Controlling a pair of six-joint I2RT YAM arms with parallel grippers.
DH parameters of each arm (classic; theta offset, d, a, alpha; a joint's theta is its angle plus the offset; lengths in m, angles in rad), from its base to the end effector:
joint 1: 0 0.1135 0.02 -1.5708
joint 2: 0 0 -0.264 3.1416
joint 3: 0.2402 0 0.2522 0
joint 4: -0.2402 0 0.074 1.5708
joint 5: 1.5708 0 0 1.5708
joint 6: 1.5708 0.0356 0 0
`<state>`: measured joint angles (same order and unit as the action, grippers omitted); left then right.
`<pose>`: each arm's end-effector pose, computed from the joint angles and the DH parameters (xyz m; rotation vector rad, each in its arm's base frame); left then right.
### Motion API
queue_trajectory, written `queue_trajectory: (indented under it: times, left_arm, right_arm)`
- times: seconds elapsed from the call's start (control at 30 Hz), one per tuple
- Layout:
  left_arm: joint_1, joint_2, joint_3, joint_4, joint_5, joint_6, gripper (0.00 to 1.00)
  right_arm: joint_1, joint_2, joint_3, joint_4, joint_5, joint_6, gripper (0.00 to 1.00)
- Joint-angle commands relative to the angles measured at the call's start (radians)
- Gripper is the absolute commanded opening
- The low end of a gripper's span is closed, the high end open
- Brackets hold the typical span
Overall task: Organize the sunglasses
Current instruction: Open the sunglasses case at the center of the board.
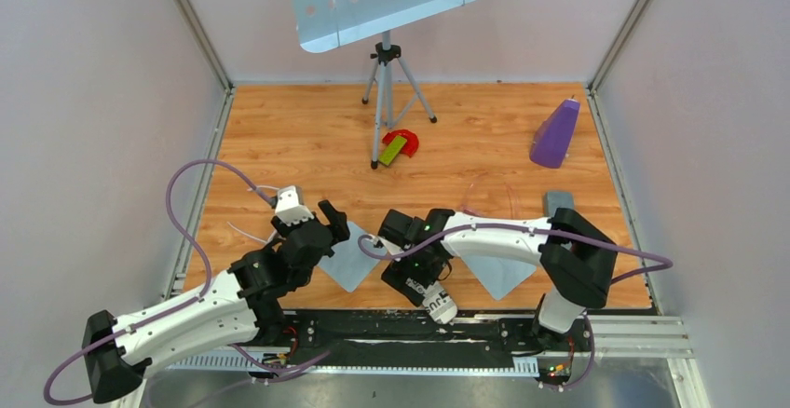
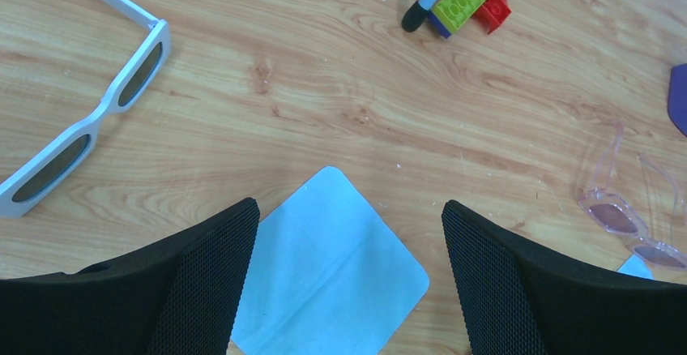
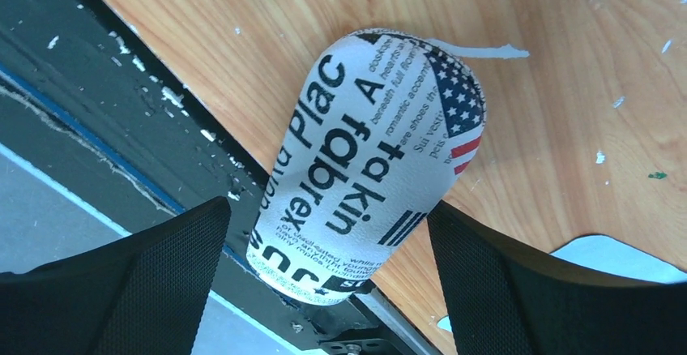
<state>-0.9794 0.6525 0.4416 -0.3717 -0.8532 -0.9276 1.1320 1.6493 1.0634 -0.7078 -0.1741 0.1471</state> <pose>0.1024 -0.1043 0.2276 -0.4157 1.9110 -0.3346 0.1252 0.2813 0.1863 -1.4449 2.6161 0.4580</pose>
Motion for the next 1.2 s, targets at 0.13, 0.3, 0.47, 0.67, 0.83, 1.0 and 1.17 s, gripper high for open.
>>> queue_trajectory:
  times: [0.13, 0.3, 0.47, 0.67, 0.83, 1.0, 1.17]
  left_arm:
    - [-0.004, -0.003, -0.023, 0.024, -0.012, -0.004, 0.87]
    - [-0.004, -0.006, -0.023, 0.031, -0.011, 0.005, 0.87]
    - [-0.004, -0.01, -0.039, 0.094, 0.012, 0.052, 0.88]
    - [-0.004, -0.006, -0.092, 0.486, 0.209, 0.266, 0.97]
    - [-0.004, 0.142, -0.082, 0.84, 0.52, 0.342, 0.99]
    - [-0.004, 0.278, -0.069, 1.065, 0.646, 0.233, 1.0]
    - [-0.004, 0.33, -0.056, 1.15, 0.683, 0.189, 0.98]
  right_arm:
    - [-0.002, 0.067, 0.006, -0.023, 0.109, 0.026, 0.87]
    - [-0.004, 0.057, 0.028, -0.044, 0.133, 0.004, 0.66]
    - [-0.109, -0.01, 0.095, -0.066, -0.017, -0.101, 0.23]
    - [-0.474, -0.058, 0.218, -0.094, -0.518, -0.142, 0.14]
    - [-0.62, -0.12, 0.206, 0.021, -0.888, -0.189, 0.11]
    - [-0.633, -0.218, 0.102, 0.256, -1.005, -0.062, 0.11]
    - [-0.633, -0.271, 0.019, 0.36, -1.025, 0.008, 0.1]
